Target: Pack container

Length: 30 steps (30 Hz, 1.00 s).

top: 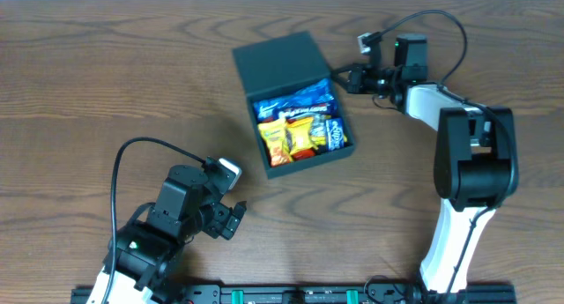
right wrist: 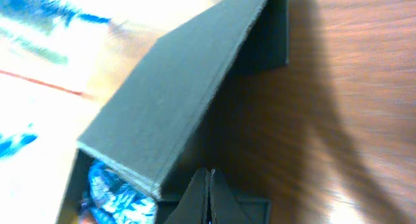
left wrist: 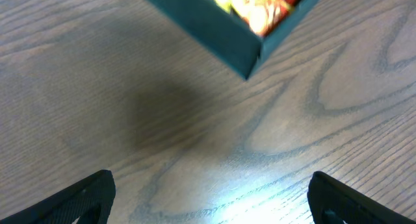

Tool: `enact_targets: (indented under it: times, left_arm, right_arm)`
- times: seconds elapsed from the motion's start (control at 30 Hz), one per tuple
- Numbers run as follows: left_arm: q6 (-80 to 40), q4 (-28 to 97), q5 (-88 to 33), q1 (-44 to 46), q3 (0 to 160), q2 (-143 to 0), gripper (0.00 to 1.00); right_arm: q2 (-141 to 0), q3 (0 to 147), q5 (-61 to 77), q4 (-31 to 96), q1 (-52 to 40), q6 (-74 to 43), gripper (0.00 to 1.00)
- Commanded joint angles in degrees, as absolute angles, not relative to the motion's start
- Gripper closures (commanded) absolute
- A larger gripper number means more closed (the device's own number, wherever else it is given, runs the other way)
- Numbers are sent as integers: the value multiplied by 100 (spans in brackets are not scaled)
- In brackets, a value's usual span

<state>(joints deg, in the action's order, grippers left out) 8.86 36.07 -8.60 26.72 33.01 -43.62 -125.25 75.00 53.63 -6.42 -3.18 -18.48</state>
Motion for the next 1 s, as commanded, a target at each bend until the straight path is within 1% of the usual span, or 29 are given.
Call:
enact_targets:
  times: [0.0, 0.27, 0.4, 0.5, 0.63, 0.73, 0.87, 0.97]
  left_arm:
    - [856, 3618, -840, 2655, 3271, -4340, 5]
    - [856, 3621, -840, 2655, 3271, -4340, 5]
    - [856, 3621, -840, 2655, 3271, -4340, 5]
    - [856, 3621, -840, 2655, 3271, -4340, 5]
    - [856, 3621, -840, 2655, 3271, -4340, 4]
    - [856, 3621, -840, 2655, 3271, -4340, 5]
    - [856, 3618, -840, 2655, 3271, -4340, 5]
    - [856, 3621, -840, 2655, 3271, -4340, 5]
  right_arm:
    - [-12547, 7575, 6099, -628, -580, -1916, 99]
    - [-12558, 7575, 4007, -331, -626, -1772, 99]
    - [-12726, 7575, 3900, -738, -620, -1715, 99]
    - [-12923, 7603, 3913, -1210, -631, -1994, 99]
    - [-13253, 8023, 4296, -1153, -718, -2016, 99]
    - [-13432, 8237, 4287, -1162, -869, -2012, 99]
    - [-13476, 8285, 4211, -1424, -943, -1994, 99]
    - [-13476, 8309, 4571, -1385, -1044, -2058, 99]
